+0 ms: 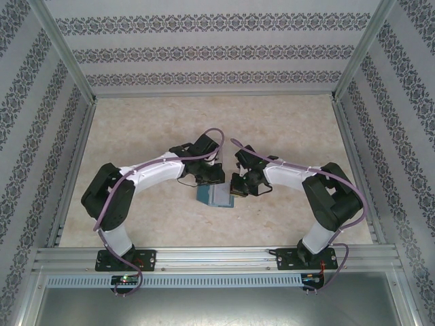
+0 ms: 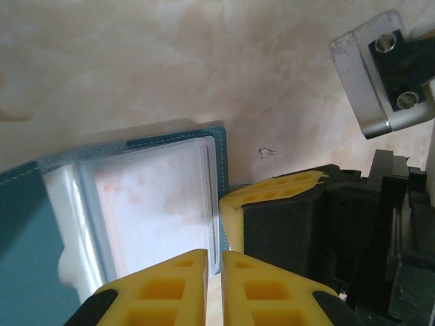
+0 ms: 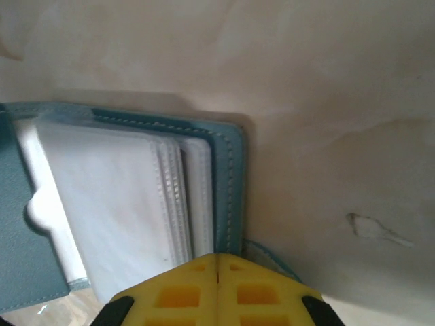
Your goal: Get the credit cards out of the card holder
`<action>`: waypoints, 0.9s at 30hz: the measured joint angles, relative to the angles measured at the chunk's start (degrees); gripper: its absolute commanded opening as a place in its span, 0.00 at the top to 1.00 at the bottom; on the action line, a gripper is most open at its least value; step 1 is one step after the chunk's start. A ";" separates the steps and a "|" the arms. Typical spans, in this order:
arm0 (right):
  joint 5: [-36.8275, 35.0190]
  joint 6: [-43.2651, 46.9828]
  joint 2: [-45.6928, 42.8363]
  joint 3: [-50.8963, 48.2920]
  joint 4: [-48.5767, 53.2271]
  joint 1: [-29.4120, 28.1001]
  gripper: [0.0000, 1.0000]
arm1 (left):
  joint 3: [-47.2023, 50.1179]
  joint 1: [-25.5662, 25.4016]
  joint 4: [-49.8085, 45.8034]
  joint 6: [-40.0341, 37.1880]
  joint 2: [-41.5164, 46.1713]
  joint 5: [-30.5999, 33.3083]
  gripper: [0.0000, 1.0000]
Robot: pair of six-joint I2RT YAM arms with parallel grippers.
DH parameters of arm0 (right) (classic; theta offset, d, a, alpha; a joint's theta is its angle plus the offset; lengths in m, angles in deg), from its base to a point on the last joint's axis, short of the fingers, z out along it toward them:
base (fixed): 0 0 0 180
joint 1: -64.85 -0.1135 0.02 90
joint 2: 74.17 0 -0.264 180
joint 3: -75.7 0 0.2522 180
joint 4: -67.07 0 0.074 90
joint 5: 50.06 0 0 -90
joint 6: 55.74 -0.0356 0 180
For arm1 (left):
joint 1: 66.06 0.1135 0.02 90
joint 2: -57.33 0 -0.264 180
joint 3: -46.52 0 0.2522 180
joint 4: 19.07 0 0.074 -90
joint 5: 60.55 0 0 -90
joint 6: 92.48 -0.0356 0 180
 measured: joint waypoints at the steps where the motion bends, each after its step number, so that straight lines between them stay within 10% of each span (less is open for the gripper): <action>1: 0.17 0.00 0.22 -0.04 -0.20 0.17 0.98 | 0.00 -0.04 0.17 0.35 -0.39 -0.24 0.88; 27: 3.30 -0.04 0.22 -1.55 -2.82 1.88 0.98 | 3.21 -0.79 8.04 6.62 -8.22 -9.01 0.87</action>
